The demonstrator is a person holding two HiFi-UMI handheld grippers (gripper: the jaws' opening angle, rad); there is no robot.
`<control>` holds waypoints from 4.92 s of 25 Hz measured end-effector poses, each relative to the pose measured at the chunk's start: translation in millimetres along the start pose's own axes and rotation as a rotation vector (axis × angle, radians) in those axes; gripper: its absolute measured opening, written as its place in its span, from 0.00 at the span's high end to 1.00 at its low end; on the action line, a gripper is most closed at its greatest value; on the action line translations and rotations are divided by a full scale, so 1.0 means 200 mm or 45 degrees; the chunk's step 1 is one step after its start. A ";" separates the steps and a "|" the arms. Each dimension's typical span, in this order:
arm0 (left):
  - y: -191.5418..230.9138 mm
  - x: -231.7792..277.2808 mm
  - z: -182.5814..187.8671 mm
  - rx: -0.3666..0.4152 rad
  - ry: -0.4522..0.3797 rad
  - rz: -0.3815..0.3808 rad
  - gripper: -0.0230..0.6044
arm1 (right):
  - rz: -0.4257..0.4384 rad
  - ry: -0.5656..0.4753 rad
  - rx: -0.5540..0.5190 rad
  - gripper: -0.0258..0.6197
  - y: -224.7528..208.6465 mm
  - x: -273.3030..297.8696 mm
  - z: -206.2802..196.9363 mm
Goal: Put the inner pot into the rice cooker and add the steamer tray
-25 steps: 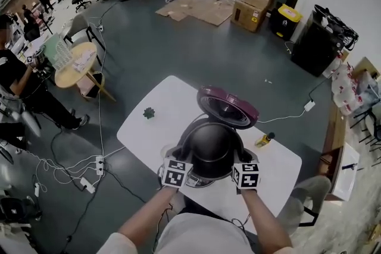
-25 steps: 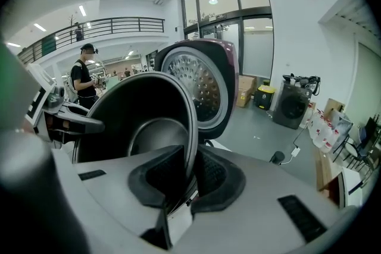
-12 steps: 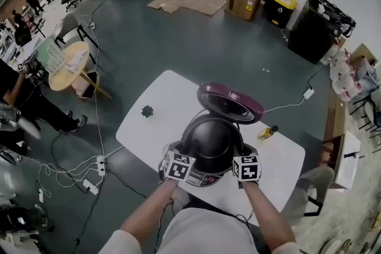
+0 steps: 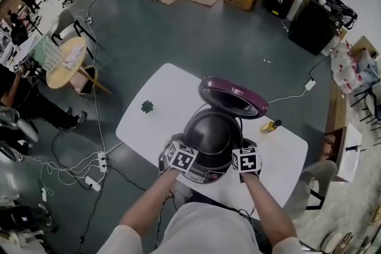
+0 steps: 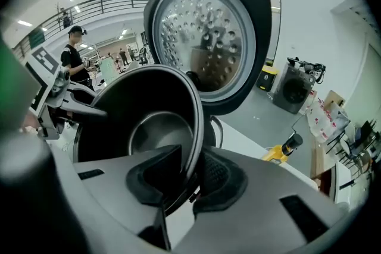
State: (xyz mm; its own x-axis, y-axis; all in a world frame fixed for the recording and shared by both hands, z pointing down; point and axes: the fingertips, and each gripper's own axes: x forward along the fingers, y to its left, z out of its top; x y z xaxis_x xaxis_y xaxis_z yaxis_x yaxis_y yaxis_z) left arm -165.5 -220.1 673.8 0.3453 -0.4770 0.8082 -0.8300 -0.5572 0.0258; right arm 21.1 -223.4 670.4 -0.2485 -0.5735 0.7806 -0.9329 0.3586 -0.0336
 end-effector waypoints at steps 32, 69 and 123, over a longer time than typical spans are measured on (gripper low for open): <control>0.08 0.35 -0.15 0.272 0.255 0.133 0.71 | -0.121 0.135 -0.035 0.81 -0.02 0.24 -0.19; -0.01 0.08 0.00 0.226 -0.085 0.061 0.45 | -0.257 -0.065 -0.034 0.69 -0.06 -0.01 -0.18; -1.71 0.45 0.37 0.164 -0.239 -0.266 0.47 | -0.242 -0.157 0.220 0.67 -1.21 -0.59 -1.07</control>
State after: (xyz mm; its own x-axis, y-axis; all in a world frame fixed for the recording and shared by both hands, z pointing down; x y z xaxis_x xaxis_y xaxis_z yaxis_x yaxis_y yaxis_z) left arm 181.7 -122.9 693.6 0.5874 -0.4535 0.6703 -0.6743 -0.7322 0.0956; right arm 331.8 -84.6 719.4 -0.0847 -0.7075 0.7017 -0.9938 0.1112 -0.0078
